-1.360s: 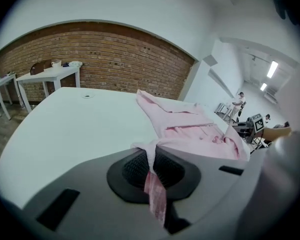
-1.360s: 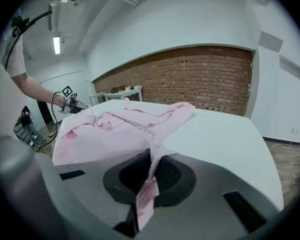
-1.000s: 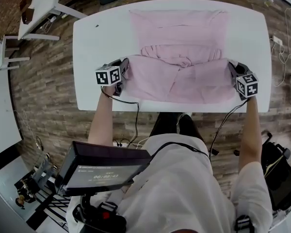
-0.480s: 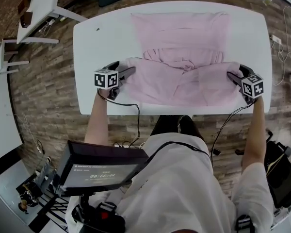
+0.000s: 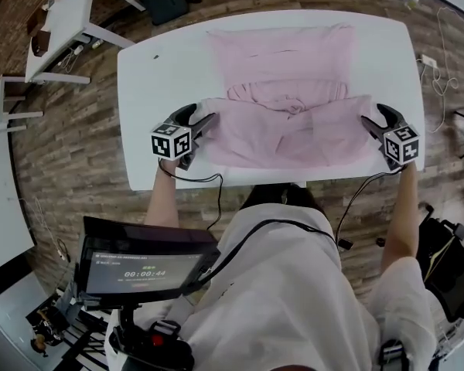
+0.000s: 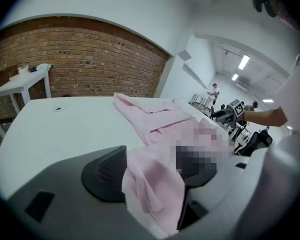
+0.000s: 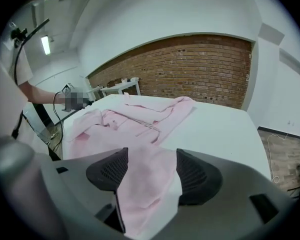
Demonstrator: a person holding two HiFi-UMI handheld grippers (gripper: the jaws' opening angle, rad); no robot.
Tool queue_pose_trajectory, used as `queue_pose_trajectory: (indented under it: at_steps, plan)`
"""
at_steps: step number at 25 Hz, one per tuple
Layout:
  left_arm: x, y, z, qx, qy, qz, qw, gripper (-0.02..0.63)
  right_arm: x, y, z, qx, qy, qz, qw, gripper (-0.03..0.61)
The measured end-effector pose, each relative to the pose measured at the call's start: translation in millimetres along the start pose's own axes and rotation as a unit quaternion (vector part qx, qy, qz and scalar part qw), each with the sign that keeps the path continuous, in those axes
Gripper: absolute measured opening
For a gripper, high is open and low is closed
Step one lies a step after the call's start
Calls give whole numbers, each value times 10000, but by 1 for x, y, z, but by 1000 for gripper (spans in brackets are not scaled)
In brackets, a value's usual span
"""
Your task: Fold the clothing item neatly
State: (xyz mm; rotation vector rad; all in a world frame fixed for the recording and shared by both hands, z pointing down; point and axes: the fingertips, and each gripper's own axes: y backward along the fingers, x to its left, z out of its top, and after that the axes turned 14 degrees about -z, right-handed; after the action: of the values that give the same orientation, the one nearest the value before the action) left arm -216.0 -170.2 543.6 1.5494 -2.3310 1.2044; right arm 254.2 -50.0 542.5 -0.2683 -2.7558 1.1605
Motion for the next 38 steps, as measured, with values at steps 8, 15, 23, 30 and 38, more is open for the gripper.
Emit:
queue_pose_trajectory:
  at_steps: [8, 15, 23, 30, 38]
  plan:
    - [-44, -16, 5, -137, -391, -260, 9988, 172, 62, 16, -5, -181, 38, 407, 9990, 304]
    - [-72, -21, 6, -291, -405, -173, 9986, 108, 99, 15, 6, -459, 154, 744, 9961, 199]
    - [-125, -63, 16, -503, -447, -178, 9976, 16, 112, 23, 7, -679, 444, 1144, 9901, 120]
    - [-172, -111, 21, -456, -404, -493, 9969, 3, 113, 22, -2, -699, 1305, 1145, 9823, 32]
    - [-237, -169, -13, 125, -370, -1118, 9930, 3, 126, 33, -14, -568, 2676, 1277, 9533, 11]
